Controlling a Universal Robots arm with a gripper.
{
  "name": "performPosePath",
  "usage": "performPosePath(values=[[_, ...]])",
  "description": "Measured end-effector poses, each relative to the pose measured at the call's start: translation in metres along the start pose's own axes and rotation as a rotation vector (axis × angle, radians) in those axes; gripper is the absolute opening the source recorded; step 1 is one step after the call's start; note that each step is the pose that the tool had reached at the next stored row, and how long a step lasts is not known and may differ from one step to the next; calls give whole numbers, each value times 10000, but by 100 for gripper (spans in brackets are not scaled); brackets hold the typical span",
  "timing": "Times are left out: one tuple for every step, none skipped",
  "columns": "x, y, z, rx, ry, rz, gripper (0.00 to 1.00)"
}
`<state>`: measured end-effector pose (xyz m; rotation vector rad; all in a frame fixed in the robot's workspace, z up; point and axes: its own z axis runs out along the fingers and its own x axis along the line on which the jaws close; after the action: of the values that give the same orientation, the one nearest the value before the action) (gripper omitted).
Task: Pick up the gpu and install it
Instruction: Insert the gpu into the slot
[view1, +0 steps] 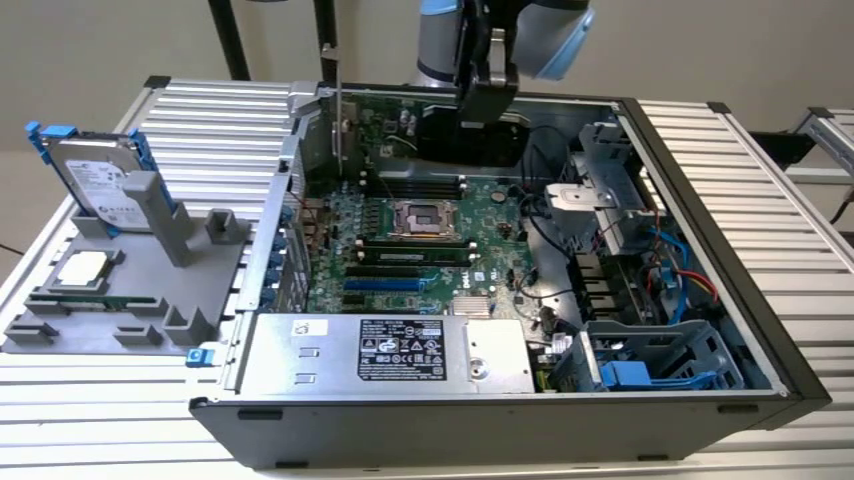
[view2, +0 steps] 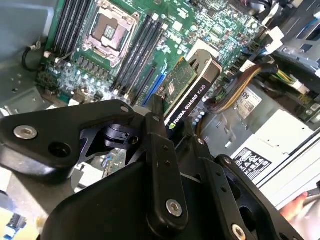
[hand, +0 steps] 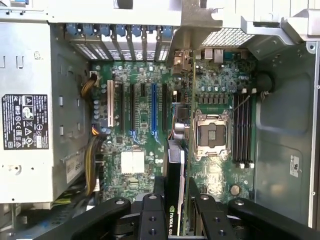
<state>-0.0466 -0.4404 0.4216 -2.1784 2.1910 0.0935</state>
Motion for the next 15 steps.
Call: performPosePath(values=[[0, -6, 0, -7, 0, -90, 0], [0, -11, 0, -14, 0, -180, 0], [0, -14, 0, -21, 1, -259, 0], [0, -15, 0, -23, 1, -295, 0], [0, -15, -1, -24, 1, -305, 0], [0, -15, -1, -25, 2, -315, 0], [0, -16, -1, -26, 1, -325, 0], [0, -16, -1, -27, 2, -335, 0], [0, -16, -1, -27, 1, -345, 0], [0, -16, -1, -28, 1, -355, 0], [0, -16, -1, -29, 2, -365, 0], [0, -16, -1, -30, 2, -375, 0], [0, -16, -1, -30, 2, -384, 0], [0, -16, 1, -31, 2, -394, 0], [0, -16, 4, -30, 1, -404, 0]])
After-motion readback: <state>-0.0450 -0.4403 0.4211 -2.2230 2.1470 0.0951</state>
